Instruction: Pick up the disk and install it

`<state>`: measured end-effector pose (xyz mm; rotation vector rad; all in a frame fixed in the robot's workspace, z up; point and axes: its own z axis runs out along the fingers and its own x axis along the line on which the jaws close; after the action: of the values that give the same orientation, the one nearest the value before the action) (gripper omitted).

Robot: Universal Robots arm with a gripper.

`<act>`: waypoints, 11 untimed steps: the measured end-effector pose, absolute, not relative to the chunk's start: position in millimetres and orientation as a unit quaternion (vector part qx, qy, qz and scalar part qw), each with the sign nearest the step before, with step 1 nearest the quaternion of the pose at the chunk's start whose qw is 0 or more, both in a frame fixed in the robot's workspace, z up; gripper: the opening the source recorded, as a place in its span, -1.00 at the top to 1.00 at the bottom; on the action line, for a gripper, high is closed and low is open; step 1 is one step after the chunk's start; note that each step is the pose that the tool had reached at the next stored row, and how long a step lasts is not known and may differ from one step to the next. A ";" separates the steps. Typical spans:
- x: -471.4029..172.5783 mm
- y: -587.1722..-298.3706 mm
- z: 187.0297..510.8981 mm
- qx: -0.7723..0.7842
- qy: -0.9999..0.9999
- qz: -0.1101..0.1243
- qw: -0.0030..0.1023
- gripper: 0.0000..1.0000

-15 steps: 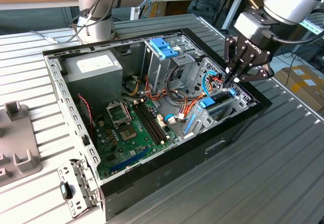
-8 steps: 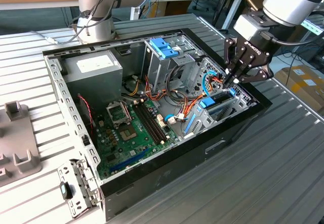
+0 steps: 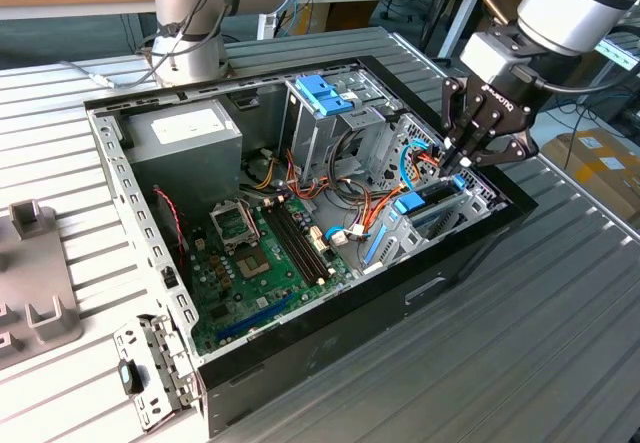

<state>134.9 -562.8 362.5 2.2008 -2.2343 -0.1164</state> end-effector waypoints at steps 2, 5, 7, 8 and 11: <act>134.9 -562.8 362.1 0.701 -0.712 -0.037 0.002 0.65; 134.9 -562.9 361.2 0.701 -0.712 -0.037 0.002 0.65; 135.0 -563.0 360.4 0.701 -0.712 -0.037 0.001 0.65; 135.0 -563.0 359.8 0.701 -0.712 -0.037 0.001 0.65; 135.0 -563.1 357.9 0.701 -0.712 -0.037 0.001 0.65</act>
<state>135.0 -563.1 357.9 2.2011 -2.2346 -0.1171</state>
